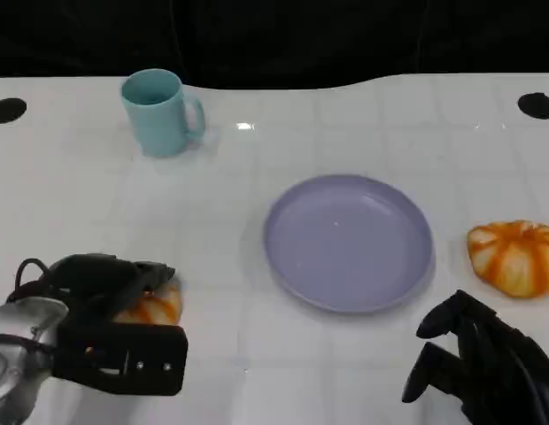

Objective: Grasp the bread from the table and place it into the plate.

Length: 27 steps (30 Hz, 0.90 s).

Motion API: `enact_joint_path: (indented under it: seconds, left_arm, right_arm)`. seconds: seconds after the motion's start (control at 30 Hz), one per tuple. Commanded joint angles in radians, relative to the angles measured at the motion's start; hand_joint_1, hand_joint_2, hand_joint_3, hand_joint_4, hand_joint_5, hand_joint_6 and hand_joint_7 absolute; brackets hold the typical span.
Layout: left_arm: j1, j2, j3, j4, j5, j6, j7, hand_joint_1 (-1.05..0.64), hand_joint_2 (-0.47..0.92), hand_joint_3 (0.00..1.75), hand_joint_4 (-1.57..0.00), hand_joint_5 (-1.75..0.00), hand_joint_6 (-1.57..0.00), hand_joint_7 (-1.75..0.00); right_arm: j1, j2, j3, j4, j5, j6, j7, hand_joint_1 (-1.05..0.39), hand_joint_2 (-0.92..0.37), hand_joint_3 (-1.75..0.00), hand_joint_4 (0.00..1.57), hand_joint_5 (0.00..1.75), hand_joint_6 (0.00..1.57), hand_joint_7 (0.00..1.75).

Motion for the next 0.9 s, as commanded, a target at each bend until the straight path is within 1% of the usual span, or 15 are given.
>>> enact_joint_path:
  seconds: [0.03,0.07,0.1,0.13,0.17,0.2,0.23,0.27,0.33,0.43,0.6,0.63,0.77,0.9]
  left_arm:
    - [-0.004,-0.006,0.02,0.087,-0.052,-0.091,0.146,-0.26,0.92,0.36,-0.75,-1.37,-1.07,-0.34]
    - [-0.007,-0.004,0.018,0.098,-0.052,-0.107,0.174,-0.27,0.91,0.4,-0.77,-1.52,-1.03,-0.65]
    - [-0.008,-0.004,0.016,0.111,-0.048,-0.125,0.216,-0.28,0.9,0.43,-0.78,-1.63,-0.94,-0.96]
    - [-0.01,-0.005,0.013,0.123,-0.045,-0.138,0.247,-0.26,0.89,0.44,-0.82,-1.7,-0.79,-1.42]
    - [-0.01,-0.01,0.02,0.14,-0.058,-0.164,0.281,-0.26,0.89,0.45,-0.83,-1.72,-0.74,-1.58]
    - [-0.011,-0.014,0.025,0.154,-0.072,-0.188,0.306,-0.25,0.9,0.49,-0.85,-1.73,-0.71,-1.66]
    - [-0.012,-0.016,0.028,0.166,-0.082,-0.205,0.322,-0.24,0.9,0.55,-0.87,-1.74,-0.69,-1.71]
    - [-0.014,-0.018,0.033,0.178,-0.093,-0.227,0.341,-0.24,0.89,0.58,-0.87,-1.74,-0.69,-1.73]
    - [-0.018,-0.019,0.034,0.198,-0.103,-0.259,0.371,-0.24,0.86,0.69,-0.87,-1.75,-0.68,-1.74]
    - [-0.022,-0.02,0.034,0.213,-0.111,-0.287,0.399,-0.23,0.77,0.88,-0.88,-1.75,-0.67,-1.75]
    - [-0.019,-0.026,0.048,0.211,-0.139,-0.303,0.415,-0.22,0.71,0.94,-0.89,-1.75,-0.67,-1.75]
    - [-0.018,-0.026,0.052,0.208,-0.146,-0.306,0.418,-0.22,0.68,0.98,-0.9,-1.75,-0.68,-1.75]
    - [-0.005,-0.048,0.099,0.178,-0.241,-0.311,0.375,-0.19,0.62,1.06,-0.86,-1.75,-0.69,-1.75]
    - [0.014,-0.056,0.122,0.099,-0.279,-0.275,0.342,-0.18,0.58,1.16,-0.85,-1.75,-0.71,-1.75]
  right_arm:
    - [0.005,-0.013,-0.001,-0.018,-0.008,-0.015,0.004,-0.52,-0.92,-0.48,0.63,1.75,0.41,1.69]
    - [0.005,-0.013,0.0,-0.017,-0.01,-0.016,0.004,-0.52,-0.92,-0.48,0.63,1.75,0.42,1.69]
    - [0.005,-0.011,-0.001,-0.018,-0.009,-0.014,0.002,-0.53,-0.92,-0.48,0.63,1.75,0.42,1.69]
    - [0.004,-0.011,-0.001,-0.018,-0.008,-0.013,0.001,-0.53,-0.92,-0.48,0.63,1.75,0.42,1.69]
    - [0.004,-0.009,-0.002,-0.02,-0.004,-0.006,-0.001,-0.53,-0.92,-0.47,0.64,1.75,0.42,1.69]
    - [0.004,-0.009,-0.003,-0.022,-0.003,-0.003,-0.004,-0.53,-0.92,-0.47,0.64,1.75,0.42,1.69]
    - [0.003,-0.009,-0.003,-0.022,-0.003,-0.001,-0.005,-0.54,-0.92,-0.46,0.64,1.75,0.43,1.68]
    - [0.003,-0.008,-0.004,-0.022,-0.002,0.0,-0.004,-0.54,-0.92,-0.46,0.64,1.75,0.43,1.68]
    - [0.002,-0.009,-0.005,-0.019,-0.001,-0.003,-0.002,-0.54,-0.92,-0.46,0.63,1.75,0.43,1.68]
    - [0.0,-0.011,-0.006,-0.016,-0.002,-0.002,0.0,-0.54,-0.92,-0.46,0.63,1.75,0.43,1.67]
    - [-0.002,-0.012,-0.008,-0.014,0.0,-0.002,0.002,-0.54,-0.92,-0.47,0.62,1.75,0.42,1.66]
    - [-0.003,-0.014,-0.008,-0.011,-0.002,-0.004,0.004,-0.53,-0.92,-0.47,0.62,1.75,0.42,1.67]
    - [-0.006,-0.017,-0.008,-0.004,-0.007,-0.007,0.006,-0.52,-0.92,-0.49,0.62,1.75,0.41,1.7]
    - [-0.008,-0.018,-0.01,0.002,-0.002,-0.011,0.011,-0.51,-0.92,-0.5,0.62,1.75,0.4,1.7]
